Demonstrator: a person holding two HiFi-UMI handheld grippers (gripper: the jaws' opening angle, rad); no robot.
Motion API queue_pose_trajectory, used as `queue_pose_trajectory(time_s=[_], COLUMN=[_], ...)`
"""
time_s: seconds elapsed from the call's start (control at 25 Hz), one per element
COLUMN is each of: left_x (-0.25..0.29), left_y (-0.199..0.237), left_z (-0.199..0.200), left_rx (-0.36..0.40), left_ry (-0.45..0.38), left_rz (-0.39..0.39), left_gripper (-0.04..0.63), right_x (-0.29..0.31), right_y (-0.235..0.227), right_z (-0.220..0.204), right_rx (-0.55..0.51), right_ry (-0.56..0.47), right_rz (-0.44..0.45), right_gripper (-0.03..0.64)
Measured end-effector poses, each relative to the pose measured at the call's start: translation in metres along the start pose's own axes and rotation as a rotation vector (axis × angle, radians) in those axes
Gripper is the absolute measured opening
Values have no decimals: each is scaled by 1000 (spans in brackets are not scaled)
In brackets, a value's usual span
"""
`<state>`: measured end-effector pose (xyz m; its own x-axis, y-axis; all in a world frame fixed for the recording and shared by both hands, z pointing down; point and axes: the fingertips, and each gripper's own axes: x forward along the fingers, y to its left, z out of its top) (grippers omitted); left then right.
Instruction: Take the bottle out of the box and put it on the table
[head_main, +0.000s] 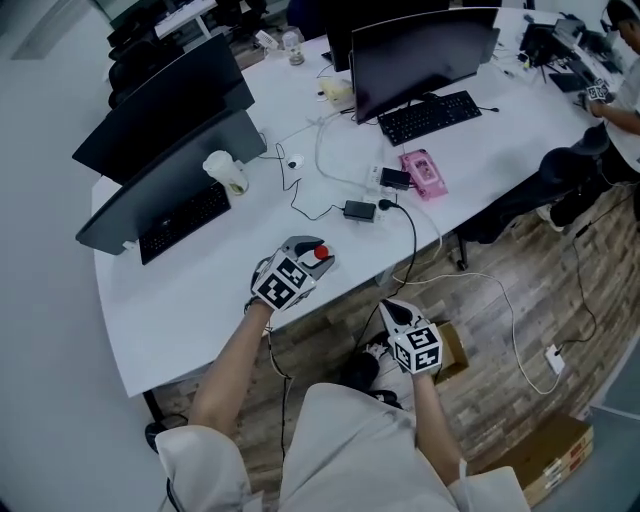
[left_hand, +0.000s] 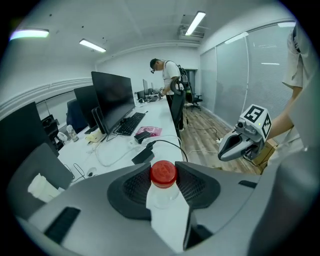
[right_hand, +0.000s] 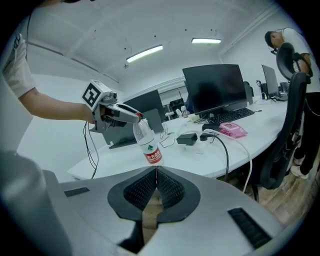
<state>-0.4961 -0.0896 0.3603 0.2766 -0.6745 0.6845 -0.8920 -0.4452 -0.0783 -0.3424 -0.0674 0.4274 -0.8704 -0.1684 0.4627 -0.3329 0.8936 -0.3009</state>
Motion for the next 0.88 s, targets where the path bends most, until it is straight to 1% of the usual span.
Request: queue_pose_trajectory(time_s=[0.2,0.36,0.44,0.56,0.64,0.76,0.88], left_x=[0,1,2,5,7,4,-4], left_y=[22,22,23,27,30,35,46], left_z=[11,12,13,13,9,9,13], left_rx=[-22,-34,-34,-32,-43,-78,-129], left_ry=[-43,-42,-48,-58,-56,-61,-105], left_rz=[-2,-29,-25,9,27,58,119], left_gripper=[161,161,164,182,230,245,253], right_x=[26,44,49,53,53,47,38], right_y=[-11,-15,-13,-5,0,2,0], right_z=[11,22,23,19,18,18,16], right_rx=[-16,-7,2,-4,-14,-21,-19], right_ry=[24,10,9,26,39,47,47], right_rz=[22,30,36,57,73,83,79], right_gripper=[40,40,40,40,40,40,40])
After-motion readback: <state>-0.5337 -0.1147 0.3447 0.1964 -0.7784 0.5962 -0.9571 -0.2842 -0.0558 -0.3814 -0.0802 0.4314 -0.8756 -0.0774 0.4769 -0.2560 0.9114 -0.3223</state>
